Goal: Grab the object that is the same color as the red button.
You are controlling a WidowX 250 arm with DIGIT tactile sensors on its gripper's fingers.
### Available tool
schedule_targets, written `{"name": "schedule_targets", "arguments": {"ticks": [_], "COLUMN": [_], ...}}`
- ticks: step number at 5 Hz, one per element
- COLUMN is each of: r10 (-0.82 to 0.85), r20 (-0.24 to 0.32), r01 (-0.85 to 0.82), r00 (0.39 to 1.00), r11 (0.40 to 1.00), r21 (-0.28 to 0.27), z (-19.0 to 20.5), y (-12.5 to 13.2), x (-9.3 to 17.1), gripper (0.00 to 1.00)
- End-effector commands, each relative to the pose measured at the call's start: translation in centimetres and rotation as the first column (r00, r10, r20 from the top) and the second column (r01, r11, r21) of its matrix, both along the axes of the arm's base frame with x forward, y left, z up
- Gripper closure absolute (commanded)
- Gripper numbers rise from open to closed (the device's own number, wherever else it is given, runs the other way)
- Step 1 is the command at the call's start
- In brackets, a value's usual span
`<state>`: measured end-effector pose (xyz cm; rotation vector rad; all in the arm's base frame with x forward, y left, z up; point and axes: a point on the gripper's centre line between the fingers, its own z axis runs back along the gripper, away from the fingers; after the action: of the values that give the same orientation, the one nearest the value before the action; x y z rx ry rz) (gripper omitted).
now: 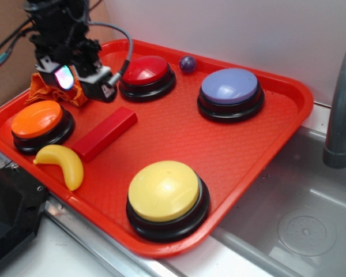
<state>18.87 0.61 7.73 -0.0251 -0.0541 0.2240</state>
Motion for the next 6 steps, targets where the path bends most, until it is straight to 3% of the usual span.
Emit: {"name": "schedule_targets", "arguments": {"ticks": [1,3,4,5,6], "r10": [-0.023,0.003,0.012,0.008,-0.059], "r20": [0.017,-0.005,-0.001,0.006,0.048], "r01": [0.022,-0.003,-0.012,-0.008,0.061], "r00": [1.000,1.000,1.000,1.000,0.997], "r11": [0.999,0.999,0.999,1.000,0.998], "r21": [0.047,-0.037,-0.030,-0.028,-0.033], "z": [-4.2,-5.2,-5.3,-4.8,-1.8], "y": [-1.0,-0.6,-0.7,-0.8,-0.9], "x": [1.9,1.9,1.8,1.8,2.3], "gripper": [0.00,0.00,1.00,1.00,1.00]}}
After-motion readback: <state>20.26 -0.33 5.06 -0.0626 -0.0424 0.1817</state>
